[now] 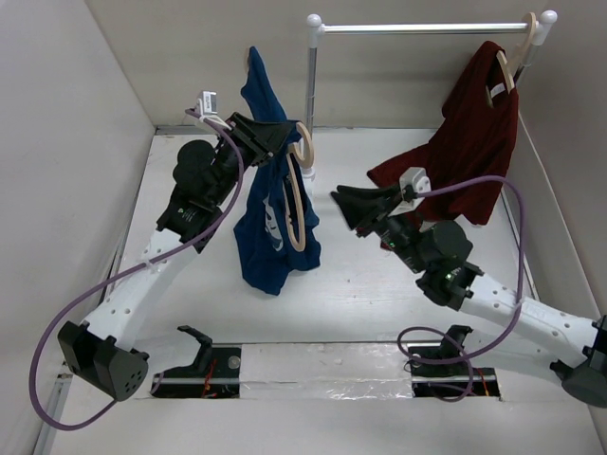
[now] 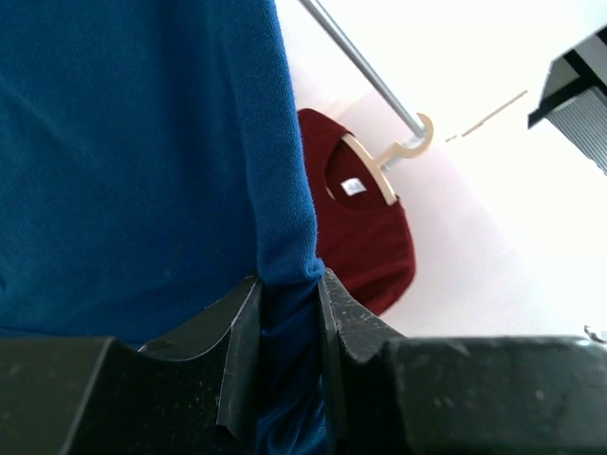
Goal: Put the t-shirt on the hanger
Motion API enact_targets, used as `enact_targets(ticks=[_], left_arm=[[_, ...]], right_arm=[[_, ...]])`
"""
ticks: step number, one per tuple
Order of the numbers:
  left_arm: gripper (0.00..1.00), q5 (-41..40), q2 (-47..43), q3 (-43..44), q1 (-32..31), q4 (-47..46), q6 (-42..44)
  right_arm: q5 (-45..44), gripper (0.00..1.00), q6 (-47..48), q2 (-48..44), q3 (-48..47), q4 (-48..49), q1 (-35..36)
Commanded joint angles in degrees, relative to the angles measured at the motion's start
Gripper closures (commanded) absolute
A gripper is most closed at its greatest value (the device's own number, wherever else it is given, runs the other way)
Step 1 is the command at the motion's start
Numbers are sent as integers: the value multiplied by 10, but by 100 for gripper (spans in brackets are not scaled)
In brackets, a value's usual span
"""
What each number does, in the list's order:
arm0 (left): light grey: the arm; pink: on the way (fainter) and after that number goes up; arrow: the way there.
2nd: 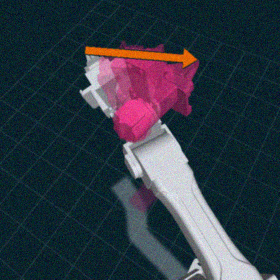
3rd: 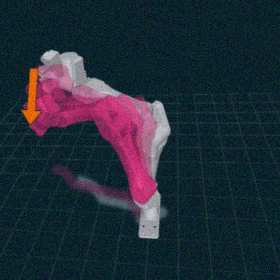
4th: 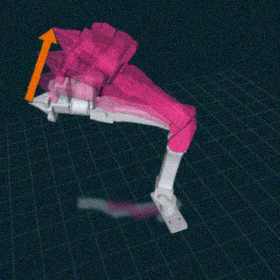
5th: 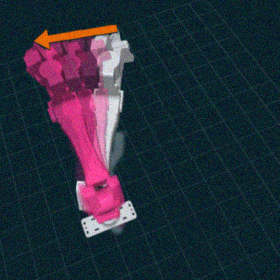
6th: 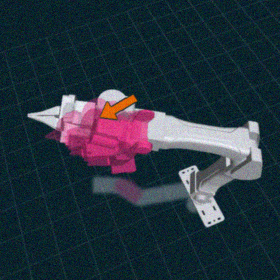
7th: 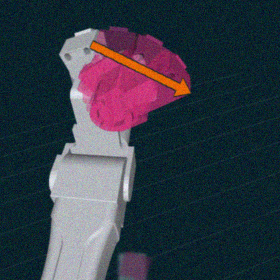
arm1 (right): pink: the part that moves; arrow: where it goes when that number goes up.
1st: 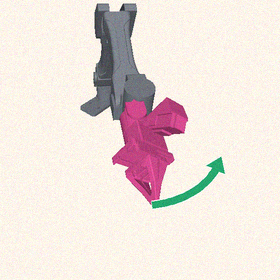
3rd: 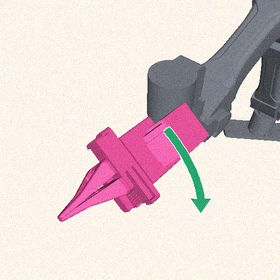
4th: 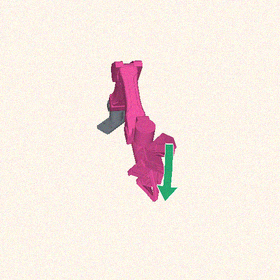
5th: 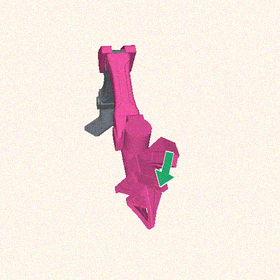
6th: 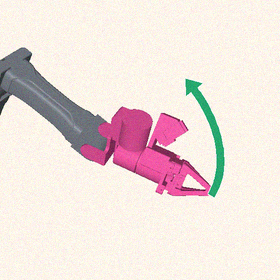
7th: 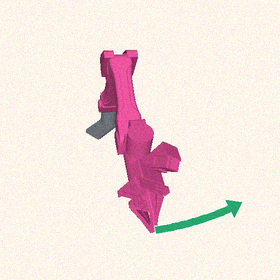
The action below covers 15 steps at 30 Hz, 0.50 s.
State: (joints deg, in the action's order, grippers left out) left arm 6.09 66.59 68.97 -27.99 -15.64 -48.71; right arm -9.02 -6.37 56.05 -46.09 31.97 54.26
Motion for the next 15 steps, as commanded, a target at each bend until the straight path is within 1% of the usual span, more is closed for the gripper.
enact_targets(ticks=[1,2,4,5,6,7,8,9,10,12,13,15], left_arm=[[100,32,-29,5,3,-58,-10],[100,37,-31,4,3,-56,-11],[100,40,-34,-2,3,-64,-18],[100,45,-37,-9,3,-69,-24],[100,44,-37,-10,3,-69,-24],[100,45,-37,-9,3,-68,-24],[100,45,-38,-9,3,-64,-24],[100,46,-39,-10,3,-65,-25],[100,47,-41,-13,3,-69,-28],[100,45,-44,-16,3,-70,-29],[100,44,-45,-16,3,-66,-27],[100,44,-49,-16,3,-64,-25]], right_arm=[[77,100,-15,-20,45,-26,-52],[131,100,-19,-15,54,-25,-85],[181,100,-18,0,71,-11,-114],[233,96,-13,30,72,-7,-124],[262,71,-6,48,67,-22,-139],[295,56,18,65,59,-37,-139],[320,47,26,97,44,-46,-139],[322,38,35,109,38,-54,-139],[320,35,52,119,34,-59,-131],[302,31,57,141,20,-73,-123],[298,31,85,147,17,-69,-116],[284,30,91,170,11,-62,-116]])
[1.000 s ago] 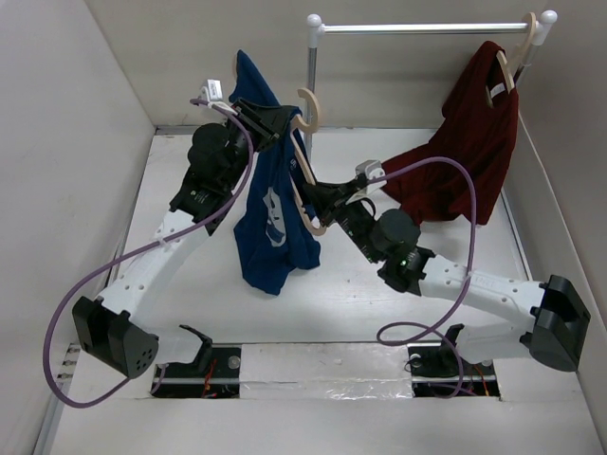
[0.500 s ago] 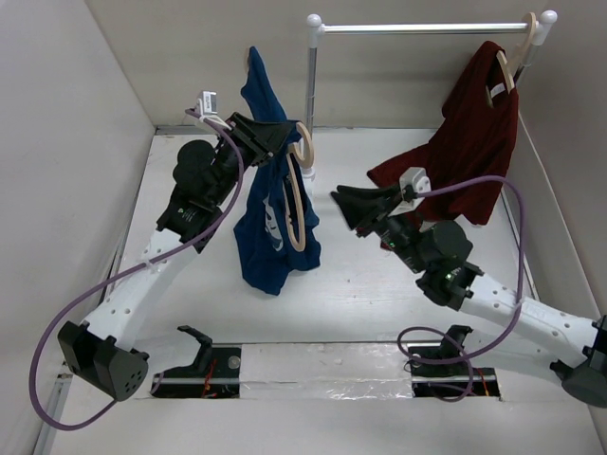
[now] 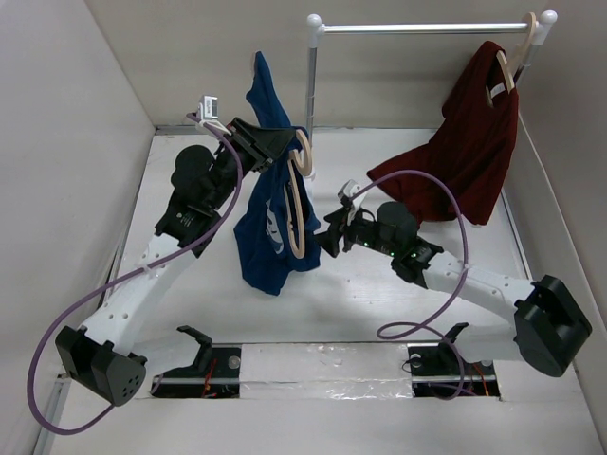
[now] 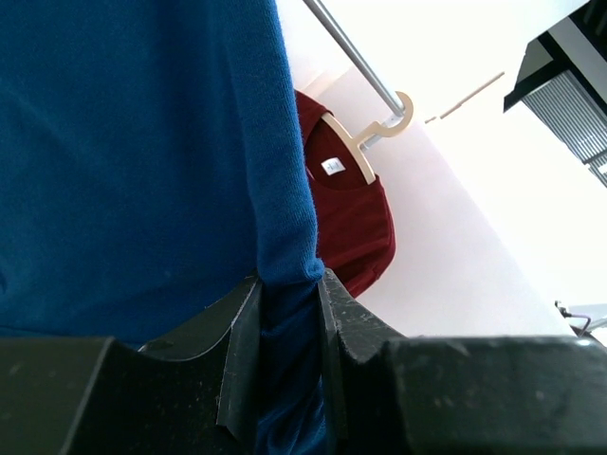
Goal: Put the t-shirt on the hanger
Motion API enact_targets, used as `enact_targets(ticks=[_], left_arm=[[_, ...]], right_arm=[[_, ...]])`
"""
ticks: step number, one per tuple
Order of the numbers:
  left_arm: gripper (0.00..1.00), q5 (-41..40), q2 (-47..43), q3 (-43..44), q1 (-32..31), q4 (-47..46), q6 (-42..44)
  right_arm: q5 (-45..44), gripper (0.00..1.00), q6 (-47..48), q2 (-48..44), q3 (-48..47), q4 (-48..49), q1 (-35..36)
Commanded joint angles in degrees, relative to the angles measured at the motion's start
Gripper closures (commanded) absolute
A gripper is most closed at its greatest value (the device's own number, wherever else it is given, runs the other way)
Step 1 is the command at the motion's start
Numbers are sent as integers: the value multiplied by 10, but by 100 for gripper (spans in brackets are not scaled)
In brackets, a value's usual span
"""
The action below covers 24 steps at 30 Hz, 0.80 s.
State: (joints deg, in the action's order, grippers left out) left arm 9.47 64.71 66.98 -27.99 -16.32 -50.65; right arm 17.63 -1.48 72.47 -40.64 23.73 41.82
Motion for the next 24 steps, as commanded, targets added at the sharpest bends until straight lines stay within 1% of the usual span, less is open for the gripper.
enact_targets(ticks=[1,9,10,11,12,13,15,16,17,20,23,24], left_arm=[[100,11,-31,2,3,-60,-8],[100,13,-34,-1,3,-64,-12],[100,14,-34,-1,3,-68,-14],[100,14,-42,-11,3,-82,-21],[100,11,-45,-18,3,-89,-25],[100,6,-49,-22,3,-95,-29],[100,-18,-54,-26,3,-103,-32],[100,-28,-56,-31,3,-114,-35],[100,-45,-59,-47,3,-149,-41],[100,-71,-53,-73,3,-210,-71],[100,-83,-40,-90,3,-249,-98],[100,-85,-35,-93,3,-278,-105]], right_arm=[[14,30,43,14,-48,28,8],[13,36,46,82,-78,63,14],[13,39,46,87,-77,74,20],[13,47,45,95,-76,77,20],[7,58,41,97,-76,81,27],[-1,78,36,97,-73,82,33],[-22,97,26,87,-56,90,42],[-26,100,17,83,-48,101,52],[-29,100,17,79,-40,106,52],[-44,100,-23,58,0,130,68],[-50,100,-46,37,35,135,89],[-54,100,-49,33,42,130,94]])
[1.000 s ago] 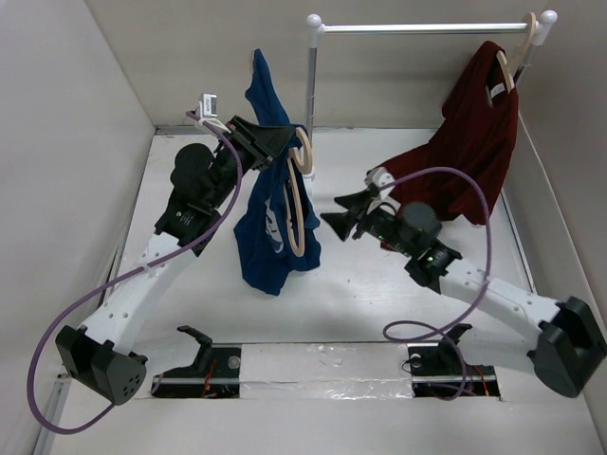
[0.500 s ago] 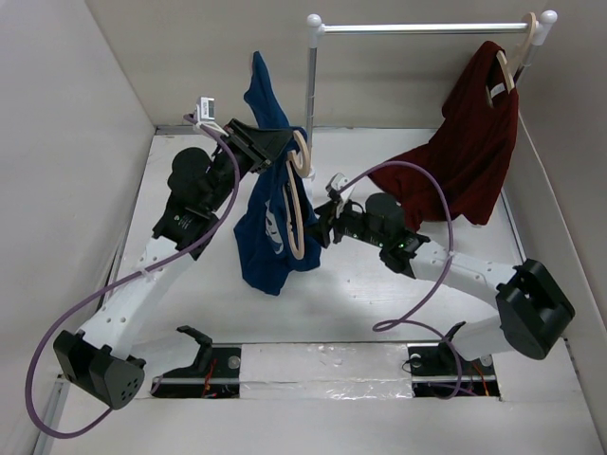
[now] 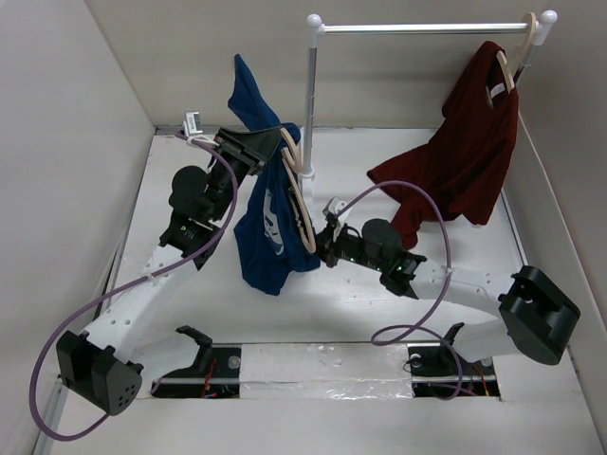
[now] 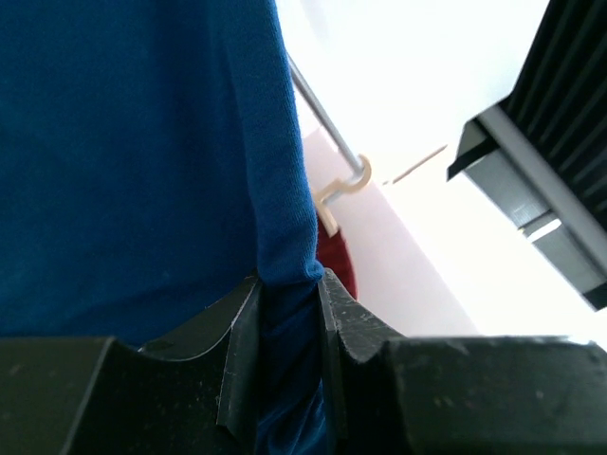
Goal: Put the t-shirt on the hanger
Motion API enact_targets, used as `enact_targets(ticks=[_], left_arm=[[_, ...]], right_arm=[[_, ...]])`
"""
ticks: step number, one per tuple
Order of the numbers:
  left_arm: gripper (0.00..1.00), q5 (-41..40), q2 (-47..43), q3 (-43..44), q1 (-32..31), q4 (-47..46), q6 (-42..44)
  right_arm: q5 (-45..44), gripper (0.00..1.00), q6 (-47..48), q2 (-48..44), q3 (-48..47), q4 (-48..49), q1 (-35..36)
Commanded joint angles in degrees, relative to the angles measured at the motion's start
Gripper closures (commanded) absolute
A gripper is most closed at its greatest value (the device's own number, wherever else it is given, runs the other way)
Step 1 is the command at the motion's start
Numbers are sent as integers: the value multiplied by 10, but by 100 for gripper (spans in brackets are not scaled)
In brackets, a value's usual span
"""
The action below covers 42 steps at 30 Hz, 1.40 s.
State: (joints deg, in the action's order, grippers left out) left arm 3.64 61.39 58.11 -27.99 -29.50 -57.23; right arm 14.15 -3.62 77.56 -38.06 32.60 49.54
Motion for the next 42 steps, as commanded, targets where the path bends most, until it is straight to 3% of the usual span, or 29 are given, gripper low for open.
enact_targets(ticks=[1,9,14,19,26,29,33,37,38,39,40,42], left_arm=[[100,-30,0,-5,3,-153,-44],[100,-84,33,28,8,-172,28],[100,-80,33,16,8,-166,77],[100,-80,36,-33,8,-188,73],[100,-20,53,-124,3,-230,2],[100,8,39,-150,3,-224,-12],[100,47,13,-183,10,-169,-43],[100,76,-17,-218,17,-147,-59],[100,86,-19,-225,17,-147,-61],[100,100,-22,-240,17,-146,-62],[100,107,-21,-247,17,-146,-66],[100,125,-17,-276,17,-157,-74]], right_arm=[[-24,100,-26,-22,27,27,23],[-52,100,-61,-98,86,-43,70],[-91,100,-94,-191,84,-168,98],[-114,100,-106,-246,-3,-324,121],[-111,100,-80,-202,-191,-449,150],[-127,100,-97,-162,-187,-415,150],[-114,100,-115,-81,-191,-438,150],[-113,100,-139,-78,-166,-444,165],[-113,94,-151,-83,-161,-441,170],[-114,76,-155,-93,-156,-447,170],[-117,67,-157,-96,-156,-454,170],[-127,53,-162,-106,-161,-474,175]])
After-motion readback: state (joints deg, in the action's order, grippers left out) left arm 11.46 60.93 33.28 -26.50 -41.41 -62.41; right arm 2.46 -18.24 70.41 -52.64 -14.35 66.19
